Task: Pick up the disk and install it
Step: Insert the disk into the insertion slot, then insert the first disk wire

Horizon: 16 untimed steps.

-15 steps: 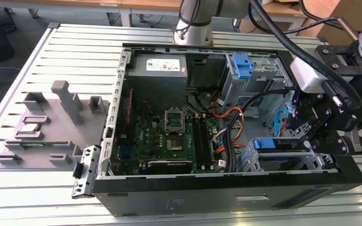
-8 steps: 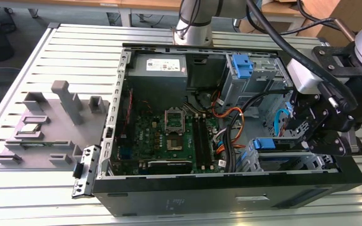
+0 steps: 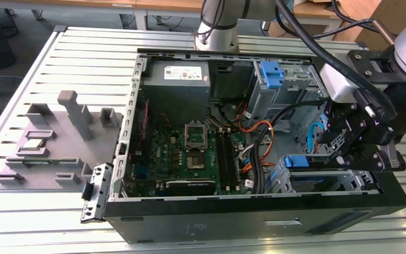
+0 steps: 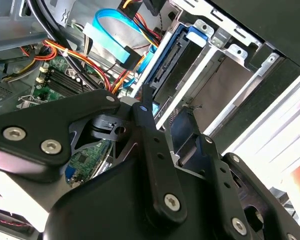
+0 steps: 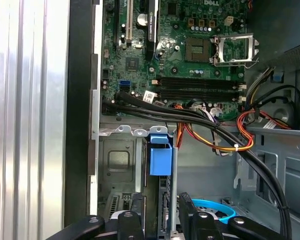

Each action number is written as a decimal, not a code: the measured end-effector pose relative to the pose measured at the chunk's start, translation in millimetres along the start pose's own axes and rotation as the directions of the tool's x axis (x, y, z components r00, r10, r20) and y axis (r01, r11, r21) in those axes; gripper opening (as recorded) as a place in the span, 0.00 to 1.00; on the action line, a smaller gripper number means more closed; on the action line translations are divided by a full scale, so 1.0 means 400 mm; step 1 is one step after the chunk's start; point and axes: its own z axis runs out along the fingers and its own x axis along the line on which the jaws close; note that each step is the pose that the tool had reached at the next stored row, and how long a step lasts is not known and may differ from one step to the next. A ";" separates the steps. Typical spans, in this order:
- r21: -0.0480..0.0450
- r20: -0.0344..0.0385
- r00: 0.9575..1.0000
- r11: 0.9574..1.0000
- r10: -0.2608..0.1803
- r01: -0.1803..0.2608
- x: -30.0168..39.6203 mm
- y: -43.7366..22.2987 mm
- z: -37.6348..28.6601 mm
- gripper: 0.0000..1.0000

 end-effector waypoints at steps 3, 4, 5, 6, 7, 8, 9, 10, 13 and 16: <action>0.003 0.000 1.000 1.000 0.031 -0.031 0.000 0.000 0.001 0.42; 0.004 0.000 0.999 0.999 0.043 -0.043 0.000 0.000 0.001 0.42; 0.005 0.000 0.999 0.999 0.050 -0.050 0.000 0.000 0.001 0.42; 0.005 0.000 0.999 0.999 0.051 -0.051 0.000 0.000 0.001 0.42; 0.005 0.000 0.999 0.999 0.052 -0.052 0.000 0.000 0.001 0.42; 0.005 0.000 0.999 0.999 0.052 -0.052 0.000 0.000 0.001 0.42; 0.005 0.000 0.999 0.999 0.053 -0.053 0.000 0.000 0.001 0.42; 0.005 0.000 0.999 0.999 0.053 -0.053 0.000 0.000 0.001 0.42; 0.005 0.000 0.999 0.999 0.053 -0.053 0.000 0.000 0.001 0.42; 0.004 0.000 0.999 0.999 0.053 -0.053 0.000 0.000 -0.003 0.42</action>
